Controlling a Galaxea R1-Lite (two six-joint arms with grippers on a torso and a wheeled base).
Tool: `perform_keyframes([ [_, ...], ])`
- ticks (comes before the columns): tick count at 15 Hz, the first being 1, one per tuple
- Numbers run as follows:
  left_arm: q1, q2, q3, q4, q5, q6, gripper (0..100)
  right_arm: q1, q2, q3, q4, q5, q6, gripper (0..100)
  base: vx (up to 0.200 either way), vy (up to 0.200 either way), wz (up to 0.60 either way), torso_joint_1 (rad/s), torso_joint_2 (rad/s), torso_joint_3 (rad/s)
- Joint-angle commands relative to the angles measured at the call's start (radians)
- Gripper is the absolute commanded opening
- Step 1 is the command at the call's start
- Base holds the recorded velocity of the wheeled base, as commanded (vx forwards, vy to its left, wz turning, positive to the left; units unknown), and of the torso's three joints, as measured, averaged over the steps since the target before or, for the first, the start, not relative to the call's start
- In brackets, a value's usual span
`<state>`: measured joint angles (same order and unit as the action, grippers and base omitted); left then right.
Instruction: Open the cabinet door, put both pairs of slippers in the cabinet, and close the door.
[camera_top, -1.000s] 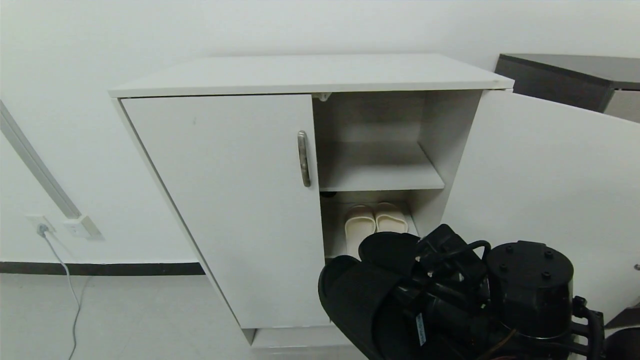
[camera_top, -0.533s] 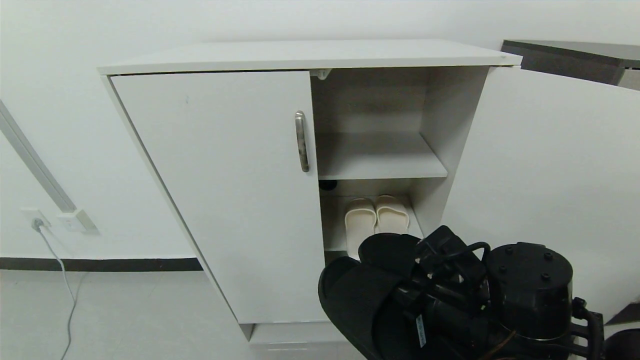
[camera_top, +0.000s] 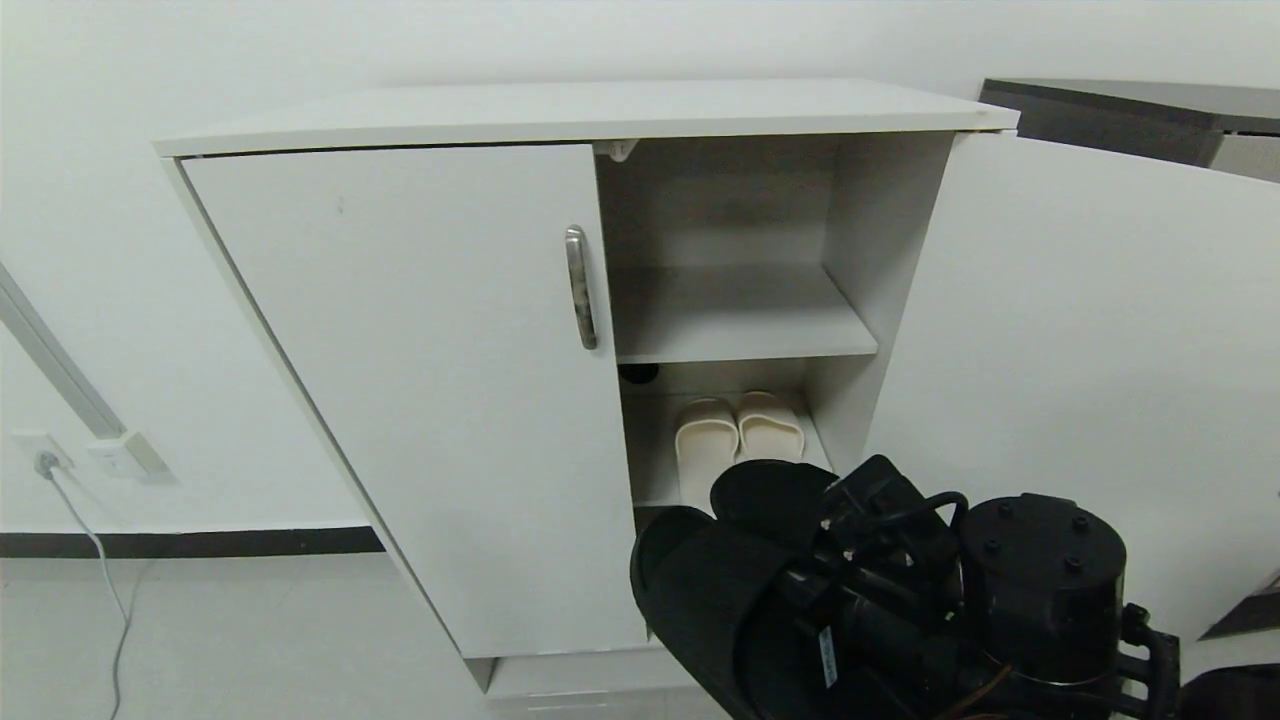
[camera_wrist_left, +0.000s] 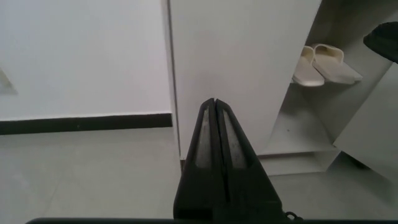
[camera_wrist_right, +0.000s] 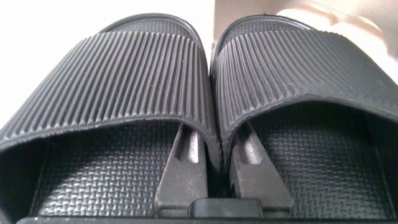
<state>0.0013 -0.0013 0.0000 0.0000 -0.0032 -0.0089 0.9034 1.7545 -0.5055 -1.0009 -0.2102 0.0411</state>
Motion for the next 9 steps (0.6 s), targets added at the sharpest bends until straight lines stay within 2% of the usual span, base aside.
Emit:
perform_keyframes([
  [1, 0.0, 0.001, 0.0, 0.0, 0.0, -0.002, 0, 0.002, 0.019, 0.002, -0.001, 0.0, 0.0, 0, 0.0, 0.0, 0.0, 0.0, 0.0, 0.0],
  [4, 0.0, 0.001, 0.0, 0.0, 0.0, -0.002, 0, 0.0, 0.023, -0.005, -0.002, -0.008, -0.018, 0, 0.0, 0.0, 0.0, 0.0, 0.0, 0.0],
  [6, 0.0, 0.001, 0.0, 0.0, 0.0, 0.0, 0, 0.008, 0.063, -0.096, 0.004, -0.133, -0.007, 0, 0.0, 0.0, 0.0, 0.0, 0.0, 0.0],
  [7, 0.0, 0.001, 0.0, 0.0, 0.0, -0.002, 0, 0.011, 0.114, -0.188, 0.015, -0.227, 0.02, 0, 0.0, 0.0, 0.0, 0.0, 0.0, 0.0],
  [9, 0.0, 0.001, 0.0, 0.0, 0.0, 0.0, 0, 0.011, 0.145, -0.34, 0.146, -0.376, 0.054, 0, 0.0, 0.0, 0.0, 0.0, 0.0, 0.0],
])
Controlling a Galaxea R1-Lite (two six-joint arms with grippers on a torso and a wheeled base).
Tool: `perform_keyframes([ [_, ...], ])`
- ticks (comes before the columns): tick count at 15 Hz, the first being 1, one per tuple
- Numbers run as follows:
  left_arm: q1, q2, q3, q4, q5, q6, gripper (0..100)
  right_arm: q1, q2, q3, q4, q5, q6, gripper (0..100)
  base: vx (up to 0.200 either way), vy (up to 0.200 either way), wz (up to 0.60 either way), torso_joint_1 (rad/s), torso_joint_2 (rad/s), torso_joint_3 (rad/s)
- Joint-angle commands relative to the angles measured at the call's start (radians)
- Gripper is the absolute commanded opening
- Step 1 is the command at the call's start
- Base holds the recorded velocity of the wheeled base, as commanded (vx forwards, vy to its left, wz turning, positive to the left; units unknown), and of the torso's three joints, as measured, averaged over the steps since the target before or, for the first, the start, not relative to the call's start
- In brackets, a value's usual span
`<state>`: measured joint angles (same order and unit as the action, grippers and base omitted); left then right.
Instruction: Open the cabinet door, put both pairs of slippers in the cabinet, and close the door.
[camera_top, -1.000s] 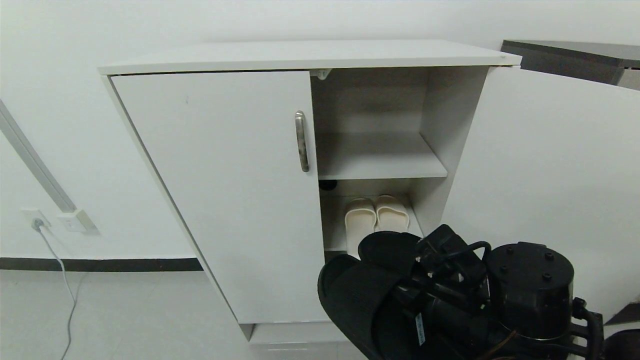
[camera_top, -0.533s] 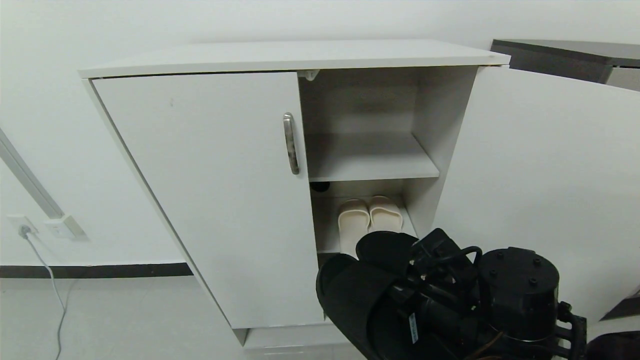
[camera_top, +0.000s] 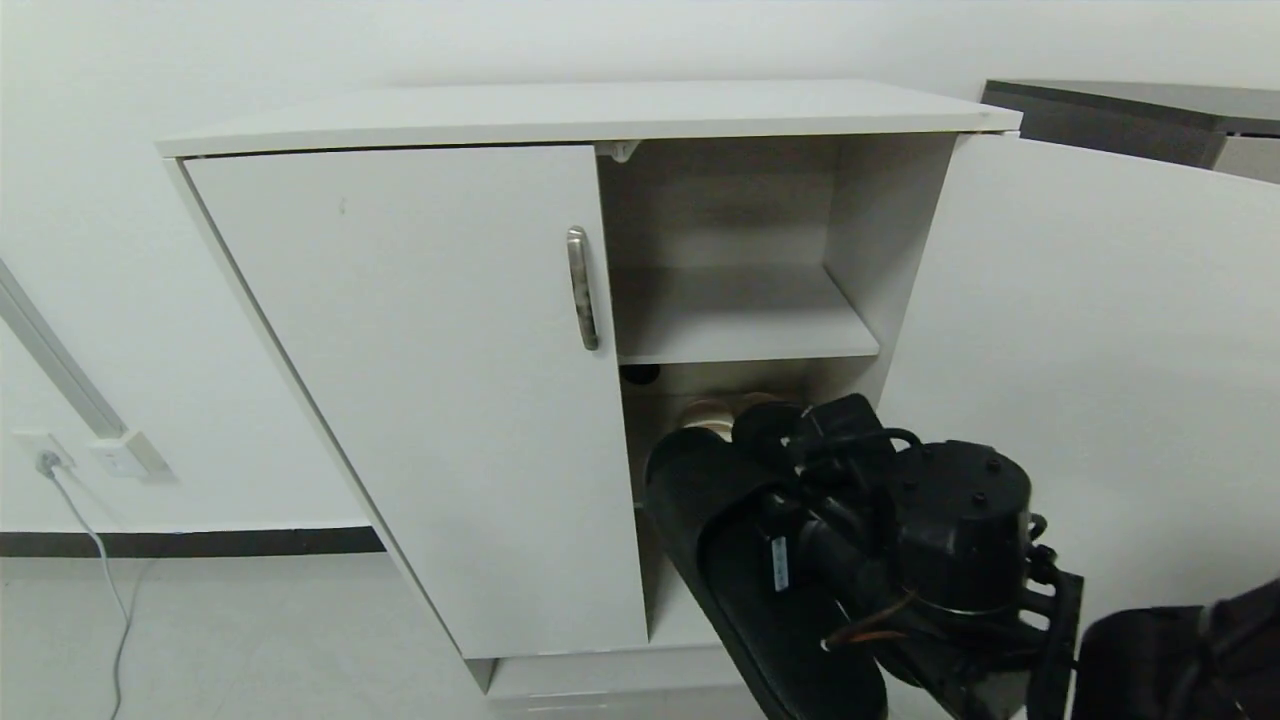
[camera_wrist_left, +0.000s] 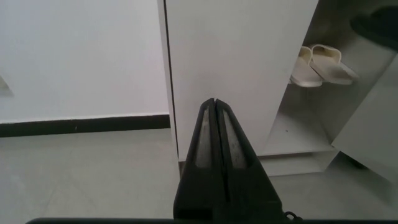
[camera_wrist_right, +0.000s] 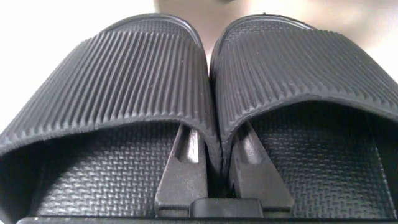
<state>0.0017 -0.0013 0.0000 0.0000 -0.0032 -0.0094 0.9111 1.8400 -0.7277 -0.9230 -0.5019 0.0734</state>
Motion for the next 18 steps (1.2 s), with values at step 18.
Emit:
perform_keyframes([
  [18, 0.0, 0.001, 0.0, 0.0, 0.0, 0.002, 0, 0.026, 0.074, -0.671, 0.724, -0.365, 0.164, 0, 0.0, 0.0, 0.0, 0.0, 0.0, 0.0],
])
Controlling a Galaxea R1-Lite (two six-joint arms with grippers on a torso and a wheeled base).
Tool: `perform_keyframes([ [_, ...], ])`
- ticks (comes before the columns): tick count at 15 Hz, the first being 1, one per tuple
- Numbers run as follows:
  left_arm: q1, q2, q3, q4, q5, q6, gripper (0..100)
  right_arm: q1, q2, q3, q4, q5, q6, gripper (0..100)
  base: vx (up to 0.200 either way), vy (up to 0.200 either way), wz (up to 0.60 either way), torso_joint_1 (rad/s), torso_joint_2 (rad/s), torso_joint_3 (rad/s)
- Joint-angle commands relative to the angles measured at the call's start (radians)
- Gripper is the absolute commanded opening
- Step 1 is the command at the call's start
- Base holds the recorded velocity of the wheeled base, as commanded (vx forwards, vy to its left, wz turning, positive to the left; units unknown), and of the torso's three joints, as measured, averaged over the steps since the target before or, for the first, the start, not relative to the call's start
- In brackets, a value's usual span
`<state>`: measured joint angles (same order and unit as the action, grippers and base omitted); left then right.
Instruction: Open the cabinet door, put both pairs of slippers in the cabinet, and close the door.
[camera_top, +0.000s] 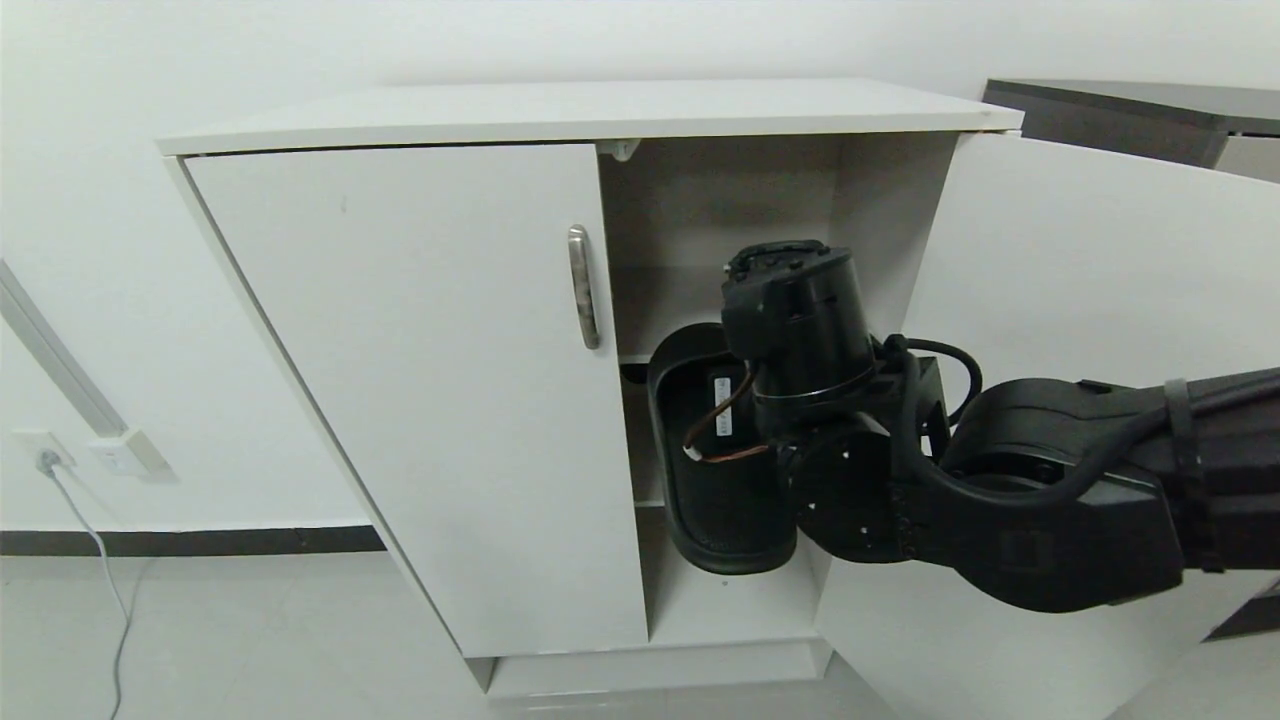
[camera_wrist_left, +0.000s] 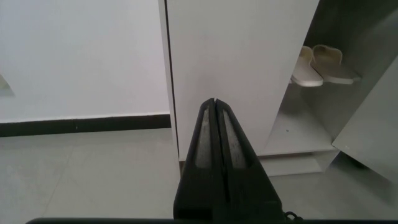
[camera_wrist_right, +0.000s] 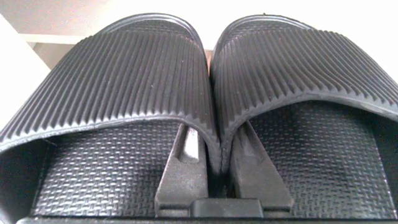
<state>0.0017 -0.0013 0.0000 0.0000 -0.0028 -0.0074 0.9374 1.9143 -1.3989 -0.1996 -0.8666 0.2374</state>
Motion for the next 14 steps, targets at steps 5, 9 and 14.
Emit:
perform_keyframes([
  [5, 0.0, 0.001, 0.0, 0.0, -0.002, 0.0, 0, -0.003, 0.002, 0.001, -0.001, 0.0, 0.002, 0, 0.2, 0.0, 0.0, 0.0, 0.0, 0.004],
  [9, 0.0, 0.001, 0.0, 0.0, -0.002, 0.0, 0, -0.014, 0.011, 0.001, -0.003, 0.003, 0.002, 0, 0.2, 0.0, 0.0, 0.005, 0.0, 0.001],
  [14, 0.0, 0.001, 0.0, 0.0, 0.0, -0.002, 0, -0.057, 0.062, -0.012, -0.066, 0.014, -0.003, 0, 0.04, 0.0, 0.0, 0.0, 0.0, 0.0],
])
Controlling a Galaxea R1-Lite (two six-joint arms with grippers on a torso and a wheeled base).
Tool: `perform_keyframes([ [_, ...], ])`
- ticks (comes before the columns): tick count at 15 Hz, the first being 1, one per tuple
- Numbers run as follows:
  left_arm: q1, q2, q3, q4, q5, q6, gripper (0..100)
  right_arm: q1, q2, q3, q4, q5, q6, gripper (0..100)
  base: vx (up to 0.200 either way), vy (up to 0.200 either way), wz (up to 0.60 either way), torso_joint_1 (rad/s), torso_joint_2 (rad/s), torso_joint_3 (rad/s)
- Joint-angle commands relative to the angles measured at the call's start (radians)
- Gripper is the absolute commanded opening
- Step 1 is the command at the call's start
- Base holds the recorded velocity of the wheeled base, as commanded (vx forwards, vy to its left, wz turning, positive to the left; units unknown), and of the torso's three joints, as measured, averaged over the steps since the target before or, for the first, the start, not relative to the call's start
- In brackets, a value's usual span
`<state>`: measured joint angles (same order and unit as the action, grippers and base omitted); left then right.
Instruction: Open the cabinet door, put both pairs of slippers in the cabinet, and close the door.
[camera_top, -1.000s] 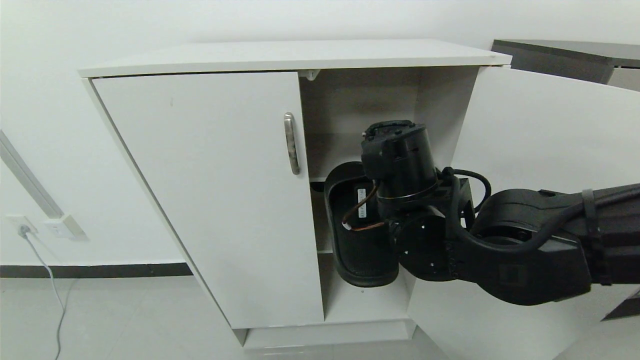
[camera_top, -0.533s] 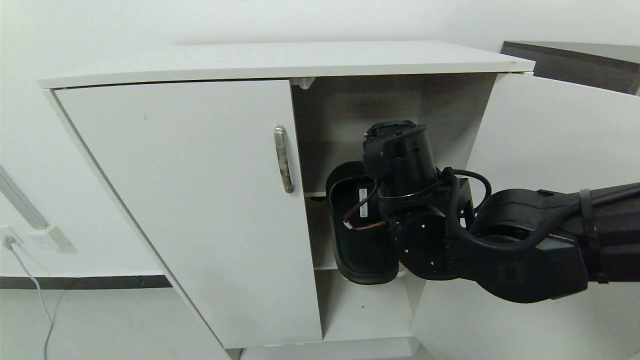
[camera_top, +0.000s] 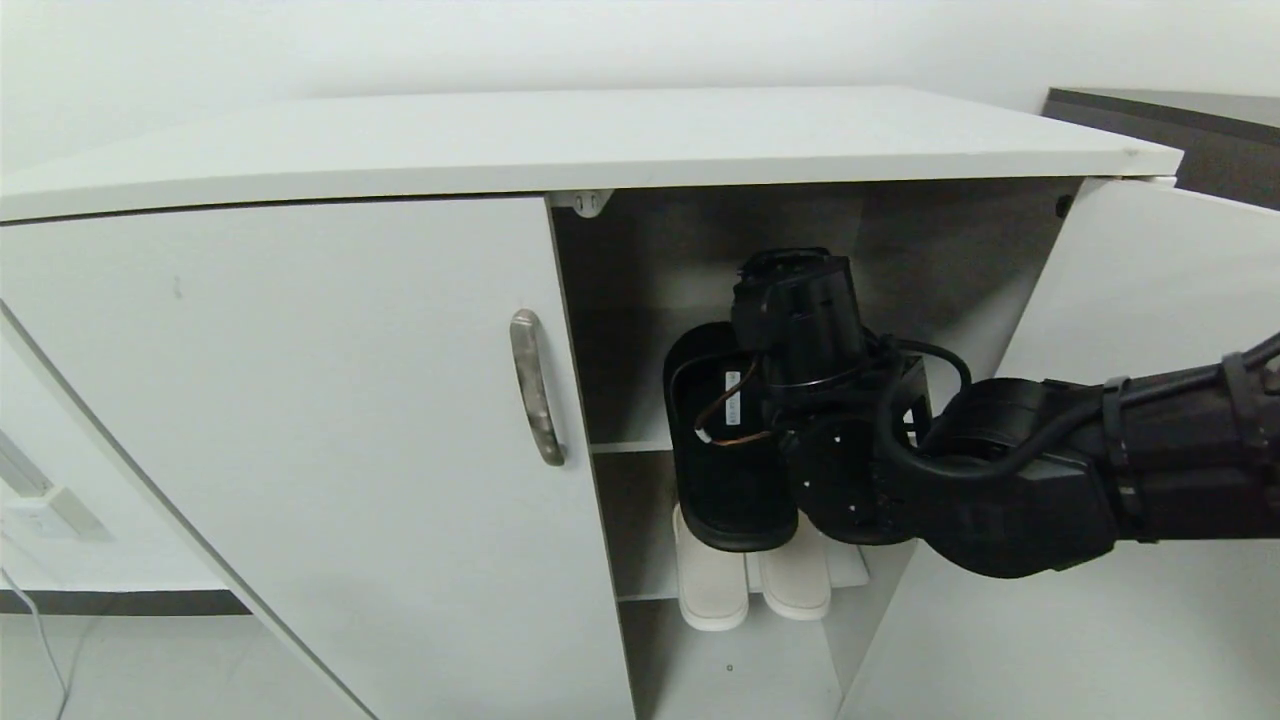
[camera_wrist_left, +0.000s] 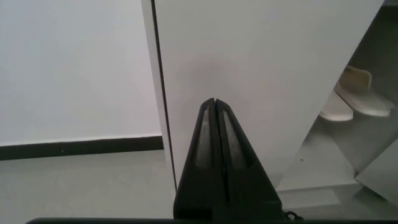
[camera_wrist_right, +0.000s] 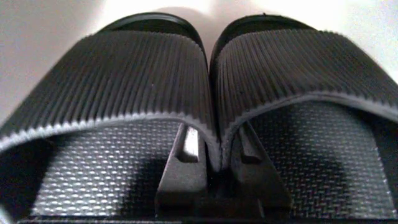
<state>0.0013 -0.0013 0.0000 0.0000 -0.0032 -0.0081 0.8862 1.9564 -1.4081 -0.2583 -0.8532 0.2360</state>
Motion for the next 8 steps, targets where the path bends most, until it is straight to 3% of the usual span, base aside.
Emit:
perform_keyframes([
  [1, 0.0, 0.001, 0.0, 0.0, 0.0, -0.001, 0, -0.013, 0.026, -0.005, -0.021, 0.0, -0.015, 0, 0.0, 0.0, 0.0, 0.0, 0.0, 0.0],
  [8, 0.0, 0.001, 0.0, 0.0, 0.0, -0.001, 0, -0.089, 0.118, -0.14, -0.007, 0.089, -0.04, 0, 0.0, 0.0, 0.0, 0.0, 0.0, 0.0],
])
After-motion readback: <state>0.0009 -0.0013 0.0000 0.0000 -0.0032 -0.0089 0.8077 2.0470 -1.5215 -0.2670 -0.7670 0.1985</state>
